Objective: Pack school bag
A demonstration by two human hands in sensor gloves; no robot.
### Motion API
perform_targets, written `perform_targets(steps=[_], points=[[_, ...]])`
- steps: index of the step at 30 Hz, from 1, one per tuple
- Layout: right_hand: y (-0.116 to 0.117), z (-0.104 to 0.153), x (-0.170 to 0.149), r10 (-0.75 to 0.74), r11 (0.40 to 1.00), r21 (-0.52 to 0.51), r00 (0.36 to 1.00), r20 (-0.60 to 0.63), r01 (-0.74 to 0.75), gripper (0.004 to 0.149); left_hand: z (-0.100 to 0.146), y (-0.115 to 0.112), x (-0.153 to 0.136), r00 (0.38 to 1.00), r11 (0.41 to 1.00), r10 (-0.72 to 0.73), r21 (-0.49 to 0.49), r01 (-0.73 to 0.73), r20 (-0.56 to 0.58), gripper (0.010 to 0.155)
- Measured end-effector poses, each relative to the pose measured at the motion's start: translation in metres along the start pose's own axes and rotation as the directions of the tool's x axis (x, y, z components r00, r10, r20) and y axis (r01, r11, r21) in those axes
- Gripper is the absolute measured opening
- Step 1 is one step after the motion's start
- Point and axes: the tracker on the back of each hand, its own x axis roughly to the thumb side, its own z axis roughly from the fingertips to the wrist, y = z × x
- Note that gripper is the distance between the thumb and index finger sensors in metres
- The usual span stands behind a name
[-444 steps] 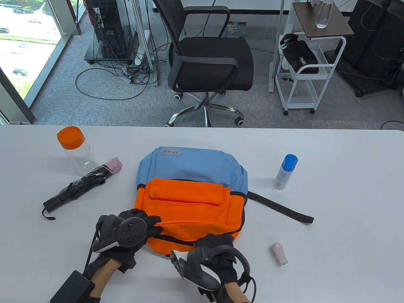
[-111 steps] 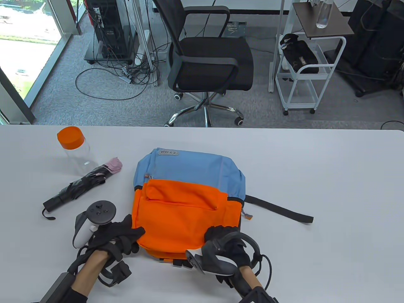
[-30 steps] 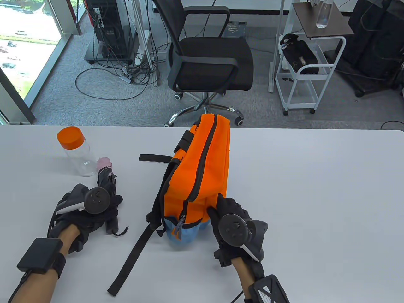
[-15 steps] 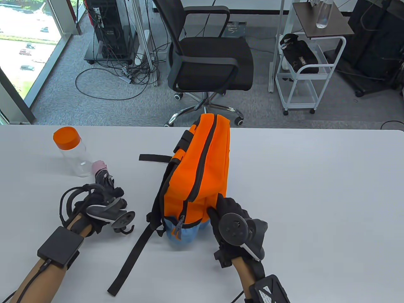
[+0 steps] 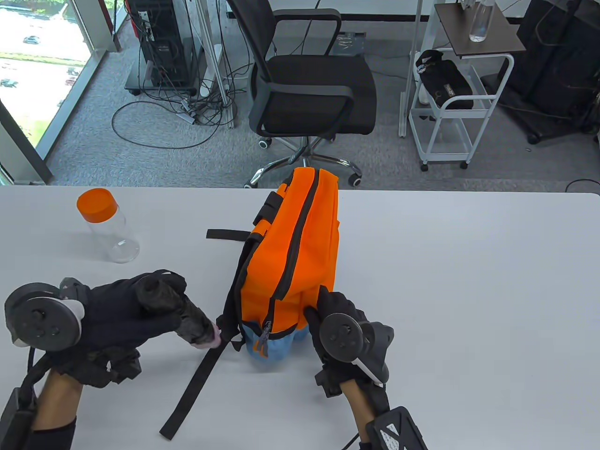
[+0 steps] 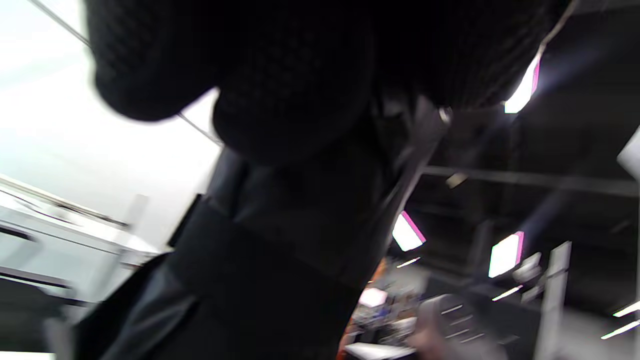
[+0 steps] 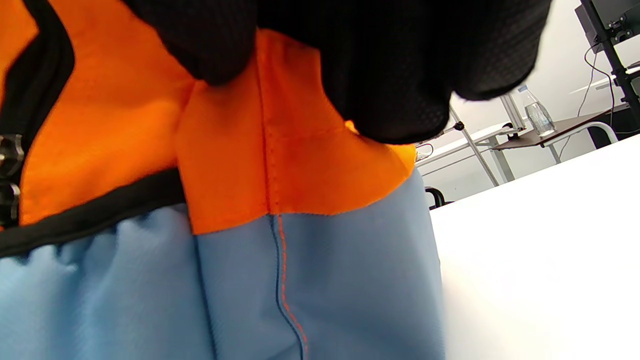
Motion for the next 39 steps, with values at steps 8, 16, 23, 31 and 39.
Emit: perform_targets(steps=[8,16,23,31,39], points=[[0.001,0.002,0.002,0.020,1.000,-0.004,1.000,0.021,-0.020,0.050,-0.030,-0.053,0.018,0.979,0.988,-0.156,0.015,0.155,0.129,0.069],[0.005,0.001,0.012,0.059,0.997,-0.062,0.995,0.076,-0.054,0.046,-0.025,-0.090,0.031,0.911,0.917,-0.395,0.115,0.383,0.116,0.070],[0.001,0.008,0.014,0.020,0.999,-0.028,0.989,0.147,-0.016,0.044,-0.052,-0.084,0.036,0.861,0.856,-0.495,0.106,0.507,-0.117,0.071],[-0.006,0.011,0.001,-0.047,0.999,0.023,0.983,0.179,0.044,0.044,-0.047,-0.130,-0.001,0.964,0.968,-0.205,-0.184,0.173,-0.171,0.073],[-0.009,0.010,0.001,-0.062,0.998,0.037,0.980,0.188,0.056,0.044,-0.035,-0.122,-0.007,0.860,0.916,-0.398,-0.082,0.393,-0.319,0.074]])
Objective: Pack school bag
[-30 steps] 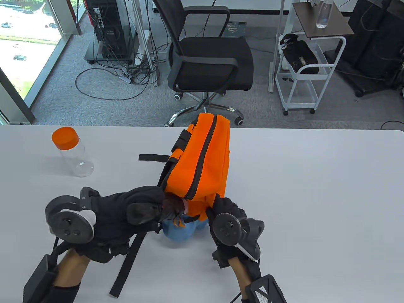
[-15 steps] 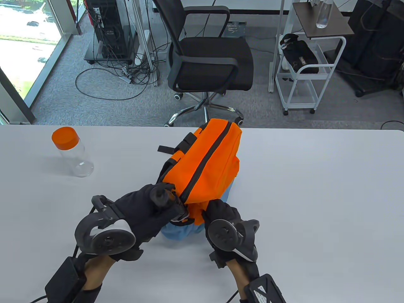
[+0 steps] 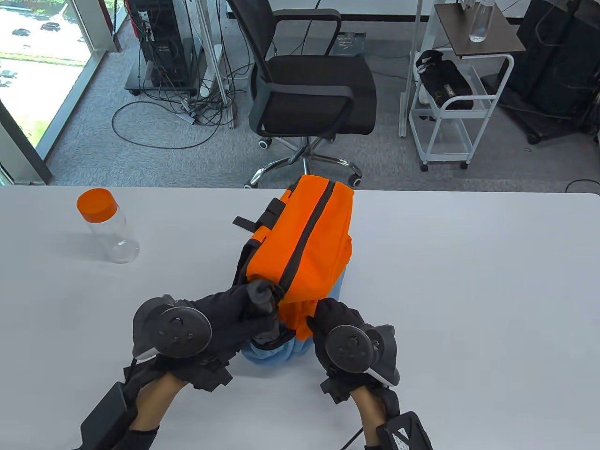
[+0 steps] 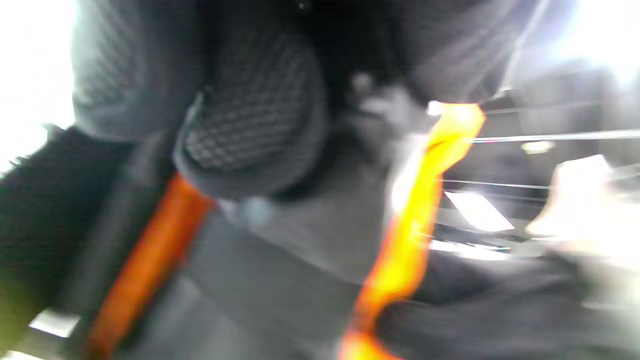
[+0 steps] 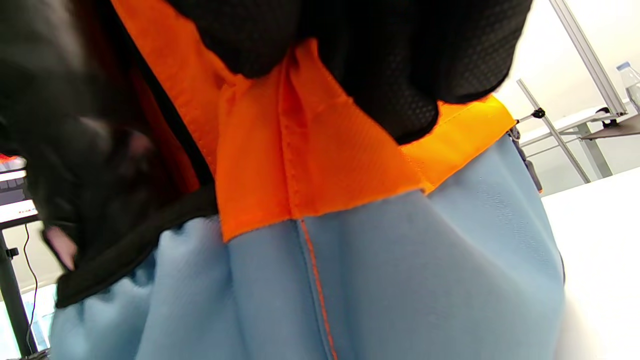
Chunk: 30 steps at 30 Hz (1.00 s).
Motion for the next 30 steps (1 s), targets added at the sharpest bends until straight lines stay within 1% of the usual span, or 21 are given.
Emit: perform_targets(steps=[1,3,4,5,7,8,9,11,12,14,15,16,17,19,21,22,23,25,26,27,30], points=[[0.001,0.000,0.003,-0.004,1.000,0.013,1.000,0.004,0.004,0.045,0.002,-0.010,-0.003,0.996,0.996,-0.081,-0.032,0.080,-0.044,0.076],[0.004,-0.002,0.008,0.001,1.000,0.023,1.000,0.009,-0.002,0.045,0.006,-0.025,-0.008,0.990,0.993,-0.110,-0.043,0.107,-0.088,0.078],[0.006,-0.002,0.014,0.022,1.000,0.022,1.000,0.008,-0.022,0.046,0.008,-0.032,-0.010,0.993,0.995,-0.085,-0.056,0.081,-0.083,0.078],[0.007,-0.002,0.016,0.041,0.999,0.015,0.999,0.011,-0.041,0.046,0.010,-0.034,-0.009,0.999,0.997,-0.032,-0.075,0.030,-0.027,0.078],[0.008,-0.003,0.016,0.046,0.999,0.013,0.999,0.011,-0.047,0.046,0.017,-0.029,0.006,0.999,0.996,0.046,-0.078,-0.045,0.005,0.077],[0.006,-0.003,0.016,0.027,0.999,0.020,1.000,0.014,-0.027,0.046,0.020,-0.030,0.015,0.999,0.996,-0.039,-0.077,0.041,0.037,0.076],[0.007,-0.003,0.015,0.016,0.999,0.029,1.000,0.013,-0.017,0.046,0.021,-0.036,0.012,0.994,0.993,-0.107,-0.055,0.108,0.020,0.076],[0.007,-0.002,0.013,-0.028,0.999,0.027,1.000,-0.013,0.028,0.048,0.017,-0.048,-0.002,0.996,0.997,-0.071,0.016,0.072,-0.062,0.077],[0.005,-0.001,0.013,-0.048,0.999,0.026,0.999,-0.020,0.048,0.050,0.013,-0.047,-0.006,0.994,0.999,-0.030,-0.047,0.025,-0.103,0.077],[-0.009,-0.003,0.011,-0.058,0.993,0.098,0.997,-0.058,0.064,0.053,0.011,-0.042,-0.007,0.993,0.993,-0.015,-0.117,0.000,-0.121,0.077],[-0.019,-0.003,0.010,-0.042,0.994,0.099,0.995,-0.095,0.051,0.051,0.012,-0.040,-0.006,0.991,0.990,-0.003,-0.140,-0.017,-0.136,0.078],[-0.031,-0.004,0.008,-0.029,0.999,0.029,0.994,-0.104,0.032,0.050,0.013,-0.039,-0.003,0.990,0.988,0.009,-0.149,-0.030,-0.139,0.080],[-0.052,-0.010,0.006,0.025,0.976,-0.212,0.993,-0.112,-0.049,0.052,0.017,-0.040,0.001,0.990,0.987,0.023,-0.156,-0.045,-0.139,0.082],[-0.075,-0.021,0.011,0.045,0.943,-0.324,0.993,-0.112,-0.079,0.072,0.022,-0.046,0.009,0.992,0.979,0.004,-0.201,-0.030,-0.128,0.095],[-0.087,-0.040,0.026,0.208,0.950,-0.219,0.975,-0.082,-0.221,0.088,0.023,-0.055,0.017,0.991,0.969,-0.077,-0.243,0.048,-0.113,0.103],[-0.088,-0.052,0.034,0.328,0.931,-0.152,0.943,-0.056,-0.333,0.091,0.022,-0.057,0.018,0.987,0.963,-0.126,-0.253,0.097,-0.102,0.099],[-0.084,-0.065,0.040,0.471,0.880,-0.056,0.882,-0.022,-0.471,0.088,0.019,-0.057,0.017,0.986,0.965,-0.142,-0.236,0.117,-0.092,0.093],[-0.077,-0.078,0.049,0.587,0.808,0.029,0.808,0.049,-0.589,0.059,0.017,-0.055,0.011,0.989,0.976,-0.134,-0.183,0.120,-0.068,0.086],[-0.077,-0.080,0.055,0.552,0.833,-0.037,0.828,0.099,-0.551,0.044,0.015,-0.051,0.005,0.991,0.980,-0.121,-0.167,0.111,-0.053,0.085],[-0.079,-0.084,0.064,0.487,0.873,-0.098,0.859,0.155,-0.478,0.037,0.014,-0.047,-0.001,0.991,0.980,-0.107,-0.177,0.092,-0.081,0.084],[-0.084,-0.087,0.088,0.467,0.873,0.082,0.872,0.147,-0.481,0.030,0.012,-0.031,-0.032,0.976,0.972,-0.170,-0.187,0.144,-0.133,0.083]])
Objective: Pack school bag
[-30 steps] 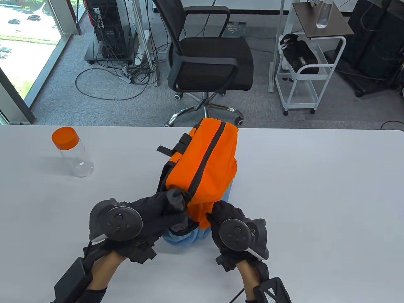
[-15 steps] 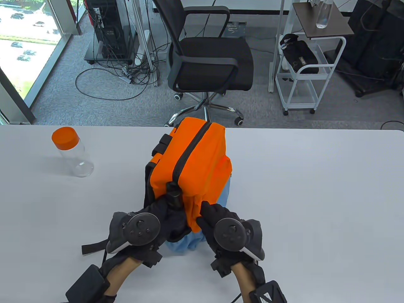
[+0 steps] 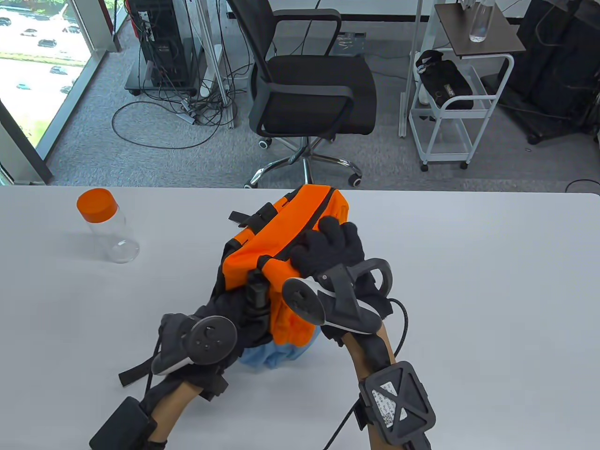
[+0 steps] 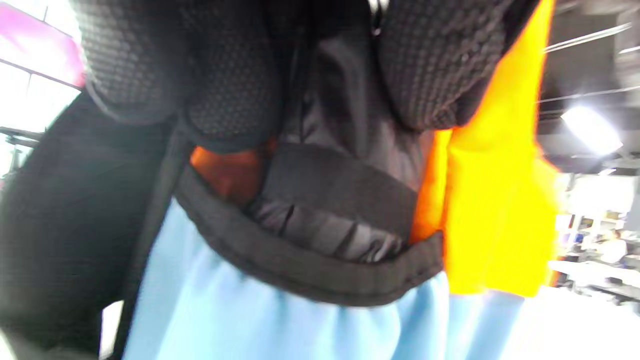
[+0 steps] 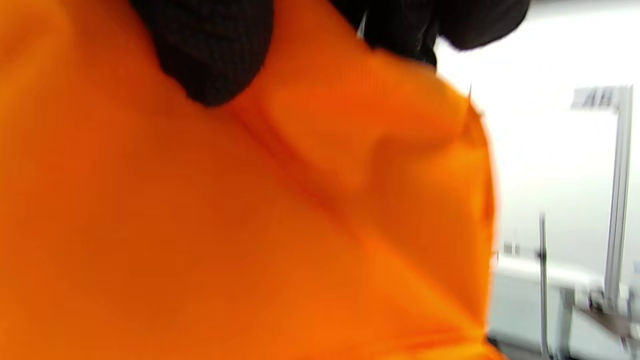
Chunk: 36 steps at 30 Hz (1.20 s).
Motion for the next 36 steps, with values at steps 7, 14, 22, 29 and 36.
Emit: perform_targets(steps=[7,14,22,29,36], points=[[-0.012,-0.043,0.036,-0.212,0.976,0.013,0.953,-0.219,0.220,0.041,0.002,0.009,-0.034,0.969,0.993,-0.096,0.040,0.107,-0.229,0.085],[-0.034,0.027,-0.053,-0.810,0.583,-0.263,0.577,-0.106,0.769,0.043,0.031,0.013,0.000,0.996,0.996,0.088,0.023,-0.089,0.030,0.057],[0.123,0.073,-0.120,-0.804,0.526,-0.012,0.494,-0.331,0.850,0.081,-0.001,-0.039,0.059,0.854,0.811,0.519,-0.341,-0.476,0.043,0.105],[0.137,0.078,-0.053,-0.850,0.479,0.067,0.482,-0.213,0.875,0.090,-0.004,-0.057,0.058,0.734,0.719,0.670,-0.337,-0.608,0.107,0.122],[0.141,0.075,-0.033,-0.817,0.547,-0.152,0.485,-0.313,0.823,0.082,-0.002,-0.030,0.027,0.894,0.914,0.403,-0.032,-0.405,0.195,0.072]])
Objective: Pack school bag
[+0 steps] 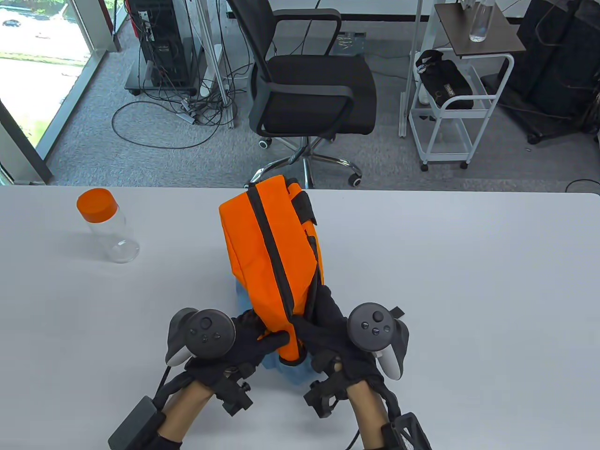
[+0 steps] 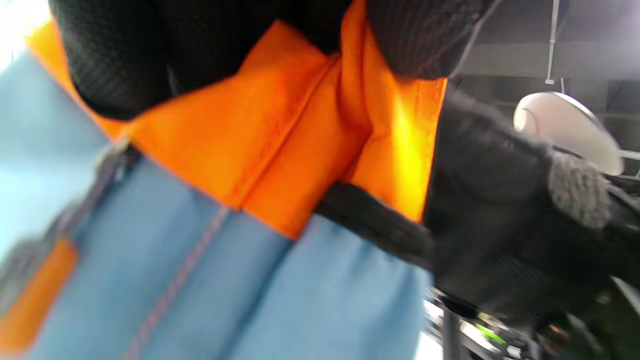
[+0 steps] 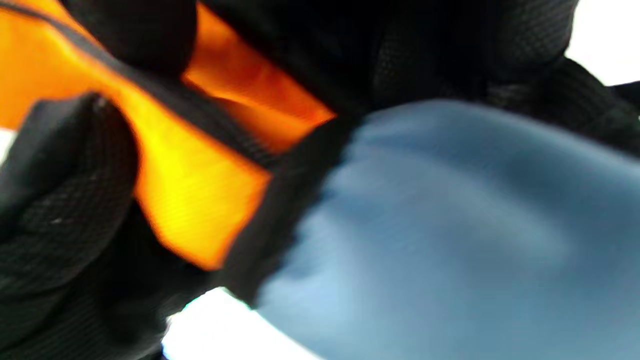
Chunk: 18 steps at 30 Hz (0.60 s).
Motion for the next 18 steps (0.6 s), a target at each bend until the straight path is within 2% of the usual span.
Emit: perform_targets(steps=[2,3,4,5,7,8,9,10,11,13,15,18], points=[[0.002,-0.001,0.009,0.217,0.972,-0.107,0.972,0.086,-0.208,0.065,0.005,0.006,-0.006,0.999,0.998,-0.036,0.054,0.037,-0.011,0.062],[-0.001,0.001,0.013,0.295,0.946,-0.165,0.952,0.083,-0.279,0.055,0.007,0.010,-0.009,0.999,0.995,-0.050,0.085,0.052,-0.015,0.055],[-0.006,0.001,0.018,0.411,0.895,-0.227,0.907,0.086,-0.384,0.052,0.011,0.016,-0.014,0.996,0.989,-0.090,0.119,0.091,-0.021,0.052],[-0.009,0.000,0.020,0.461,0.879,-0.202,0.878,0.133,-0.431,0.050,0.012,0.020,-0.019,0.991,0.980,-0.132,0.146,0.133,-0.018,0.050],[-0.008,0.003,0.022,0.466,0.872,-0.241,0.873,0.141,-0.426,0.048,0.015,0.026,-0.024,0.984,0.963,-0.176,0.203,0.179,-0.037,0.049],[-0.007,0.004,0.022,0.475,0.867,-0.237,0.871,0.130,-0.438,0.048,0.017,0.029,-0.027,0.983,0.962,-0.179,0.200,0.183,-0.040,0.050],[-0.007,0.006,0.018,0.467,0.871,-0.232,0.876,0.118,-0.433,0.048,0.020,0.032,-0.030,0.985,0.971,-0.168,0.171,0.170,-0.029,0.051],[-0.008,0.008,0.015,0.445,0.881,-0.239,0.888,0.119,-0.409,0.048,0.021,0.035,-0.034,0.987,0.978,-0.156,0.144,0.148,0.041,0.051],[-0.008,0.009,0.012,0.420,0.892,-0.232,0.900,0.115,-0.387,0.048,0.023,0.040,-0.039,0.989,0.984,-0.139,0.116,0.133,0.041,0.052],[-0.010,0.012,0.008,0.389,0.903,-0.236,0.917,0.093,-0.359,0.048,0.032,0.054,-0.048,0.998,0.989,-0.063,0.131,0.062,0.002,0.050],[-0.014,0.017,0.003,0.404,0.890,-0.262,0.912,0.074,-0.373,0.048,0.046,0.084,-0.065,0.997,0.984,-0.057,0.167,0.065,-0.053,0.052],[-0.010,0.018,-0.001,0.337,0.918,-0.253,0.936,0.096,-0.305,0.049,0.052,0.123,-0.099,0.973,0.980,-0.003,0.194,0.048,-0.230,0.062]])
